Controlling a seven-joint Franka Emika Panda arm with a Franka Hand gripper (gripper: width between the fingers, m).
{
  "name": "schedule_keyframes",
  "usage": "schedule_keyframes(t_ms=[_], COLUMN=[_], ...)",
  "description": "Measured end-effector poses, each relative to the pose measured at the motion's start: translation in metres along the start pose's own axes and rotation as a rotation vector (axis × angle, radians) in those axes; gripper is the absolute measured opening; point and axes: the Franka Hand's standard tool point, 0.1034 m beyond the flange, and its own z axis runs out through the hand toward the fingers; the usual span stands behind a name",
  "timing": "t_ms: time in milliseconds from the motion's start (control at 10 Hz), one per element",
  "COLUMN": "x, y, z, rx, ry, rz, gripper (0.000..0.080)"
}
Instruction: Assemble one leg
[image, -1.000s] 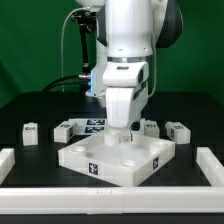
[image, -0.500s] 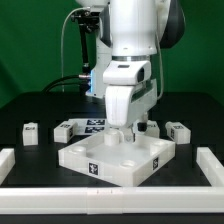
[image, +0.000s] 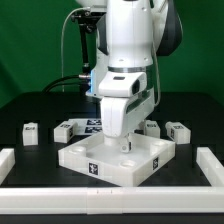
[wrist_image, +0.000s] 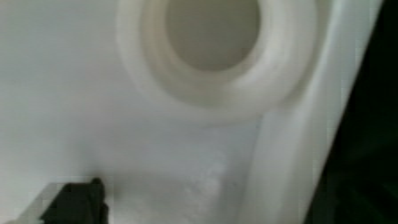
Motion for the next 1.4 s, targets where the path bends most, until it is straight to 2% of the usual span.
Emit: schedule_keyframes(t_ms=[100,400,500,600,700,1300,1400], x=[-0.0022,-0.0055,-0.0054,-0.0058,-0.0055,-0.0056,-0.0065], y=[0.0008,0.0021,0.0021,0.0022,0.002,0.002,0.0024], z=[0.0002,0.0005,0.0006,0.0006,0.0006,0.0006,0.0003], rx=[0.001,-0.004,-0.004,-0.004,-0.003,-0.003,0.009], ry=[0.0,0.003,0.003,0.002,0.002,0.002,-0.007], rz=[0.005,0.006,0.006,0.007,0.007,0.007,-0.023], gripper=[0.0648,0.025,0.025,0.0077,0.0058,0.0058,0.0058])
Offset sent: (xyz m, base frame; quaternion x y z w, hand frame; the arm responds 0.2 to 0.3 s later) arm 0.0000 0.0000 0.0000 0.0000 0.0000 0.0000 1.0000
